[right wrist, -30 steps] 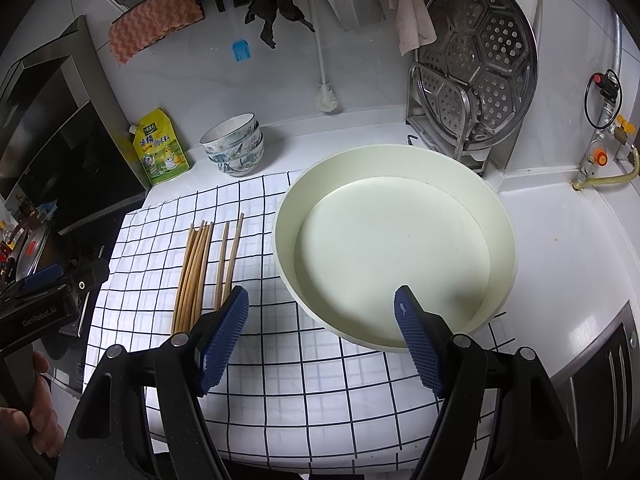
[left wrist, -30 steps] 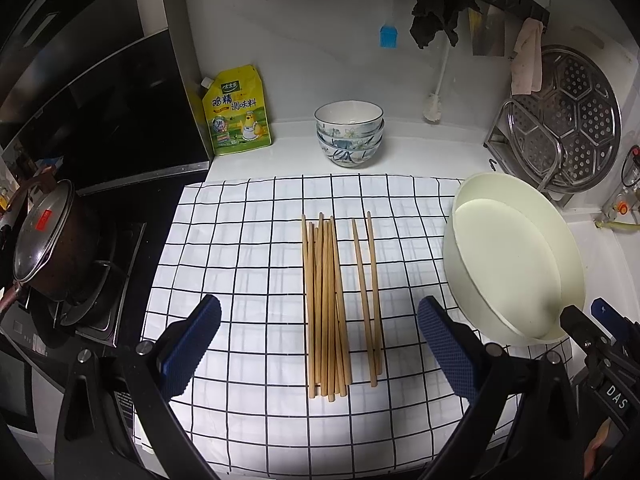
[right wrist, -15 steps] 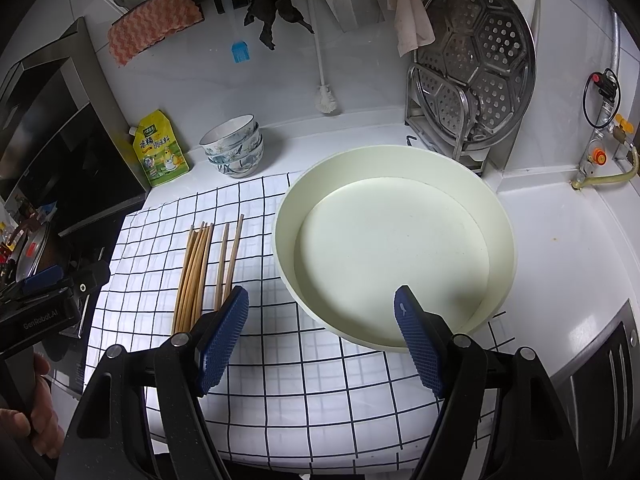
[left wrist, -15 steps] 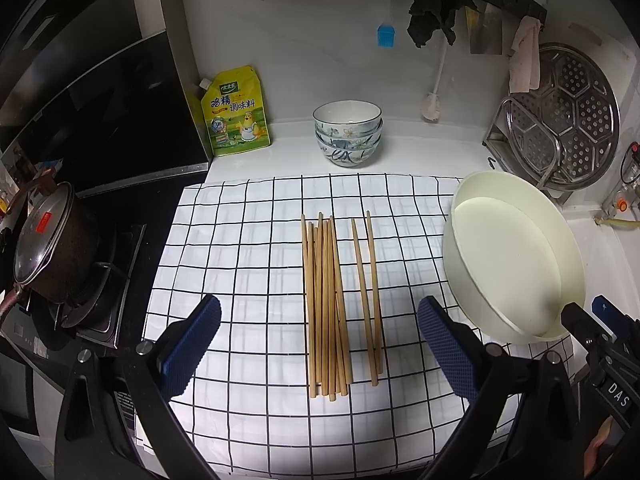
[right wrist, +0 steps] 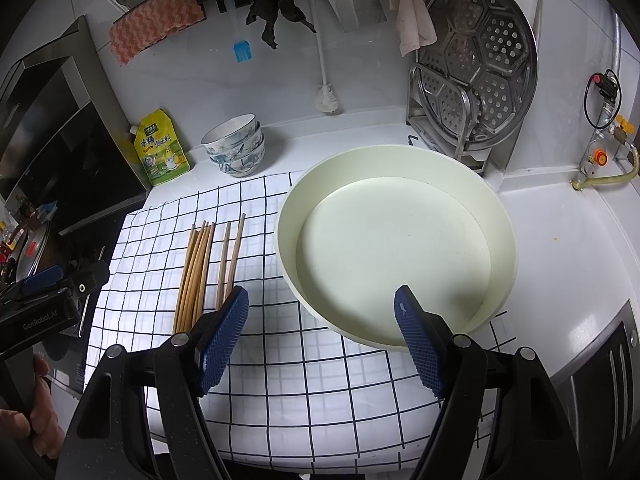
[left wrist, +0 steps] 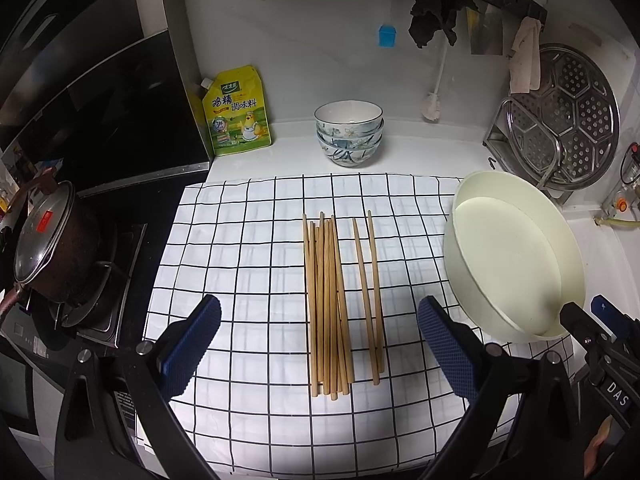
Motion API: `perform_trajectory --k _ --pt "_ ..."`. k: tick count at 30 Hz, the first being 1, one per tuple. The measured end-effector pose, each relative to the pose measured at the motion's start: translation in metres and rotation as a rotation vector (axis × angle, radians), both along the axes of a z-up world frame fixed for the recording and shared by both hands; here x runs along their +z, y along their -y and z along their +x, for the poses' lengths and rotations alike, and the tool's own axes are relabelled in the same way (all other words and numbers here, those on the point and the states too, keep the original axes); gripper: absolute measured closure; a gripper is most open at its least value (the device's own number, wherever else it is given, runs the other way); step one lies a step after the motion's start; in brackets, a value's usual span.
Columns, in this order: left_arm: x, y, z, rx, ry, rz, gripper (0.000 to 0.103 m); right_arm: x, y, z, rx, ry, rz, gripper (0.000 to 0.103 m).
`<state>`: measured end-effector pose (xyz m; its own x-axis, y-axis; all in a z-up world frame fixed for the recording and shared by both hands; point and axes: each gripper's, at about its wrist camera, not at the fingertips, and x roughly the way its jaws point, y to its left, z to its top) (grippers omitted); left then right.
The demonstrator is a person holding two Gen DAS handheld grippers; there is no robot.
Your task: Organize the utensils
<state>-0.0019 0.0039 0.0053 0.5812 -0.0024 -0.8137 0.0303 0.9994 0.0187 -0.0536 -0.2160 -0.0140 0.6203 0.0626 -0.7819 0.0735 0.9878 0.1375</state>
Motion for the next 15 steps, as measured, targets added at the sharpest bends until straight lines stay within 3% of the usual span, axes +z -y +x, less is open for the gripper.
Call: perform_trajectory --k 15 --pt "-0.005 -0.014 -0.001 -0.015 -0.008 -0.007 0.006 -0.003 -0.012 0.003 0.008 0.001 -0.003 0.031"
